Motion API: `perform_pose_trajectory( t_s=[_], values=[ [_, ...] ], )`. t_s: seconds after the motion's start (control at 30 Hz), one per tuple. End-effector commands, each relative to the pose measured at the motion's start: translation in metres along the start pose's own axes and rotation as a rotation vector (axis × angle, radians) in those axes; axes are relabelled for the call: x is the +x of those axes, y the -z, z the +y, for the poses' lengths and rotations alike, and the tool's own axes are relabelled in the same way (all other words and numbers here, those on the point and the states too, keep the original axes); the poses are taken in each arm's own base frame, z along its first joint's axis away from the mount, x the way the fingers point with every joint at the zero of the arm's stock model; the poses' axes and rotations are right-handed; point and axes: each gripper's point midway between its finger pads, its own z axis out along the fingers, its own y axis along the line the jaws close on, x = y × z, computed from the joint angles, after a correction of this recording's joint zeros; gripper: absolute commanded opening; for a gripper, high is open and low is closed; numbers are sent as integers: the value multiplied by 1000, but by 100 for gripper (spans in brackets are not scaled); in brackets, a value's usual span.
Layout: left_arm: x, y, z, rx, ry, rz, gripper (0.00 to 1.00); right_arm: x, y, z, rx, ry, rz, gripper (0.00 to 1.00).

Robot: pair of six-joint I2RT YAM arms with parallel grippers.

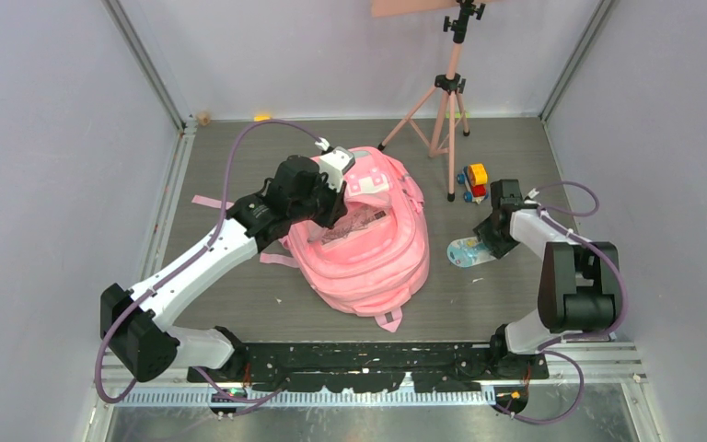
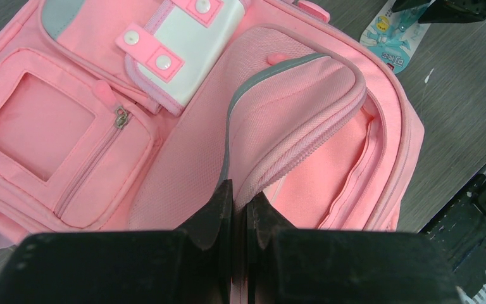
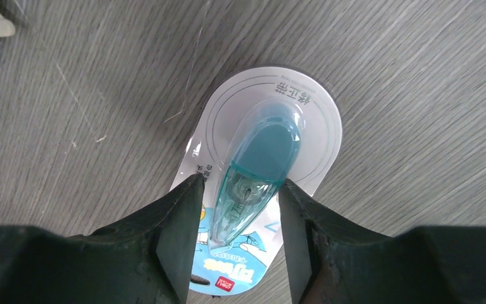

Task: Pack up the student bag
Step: Pick up the personal item from the center of the board.

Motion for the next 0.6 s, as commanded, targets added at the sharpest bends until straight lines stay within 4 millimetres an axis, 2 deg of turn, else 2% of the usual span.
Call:
perform_pose_trajectory(
  t_s=[0.0,0.2,0.3,0.4,0.57],
  values=[
    [-39,19,6,-27,0,-143,0,-7,-7,-8,64,49,-18,51],
    [-41,22,3,-11,-4,-158,0,1,-10,-4,41,50,15,28],
    [-43,23,0,4,-7,-169,0,-5,-5,-3,30,53,-9,16],
    [-45,25,-3,24,-10,-179,0,-25,14,-1,19,67,-81,3],
    [-46,27,-7,42,-8,-187,0,-52,50,2,-3,131,-165,0]
  ],
)
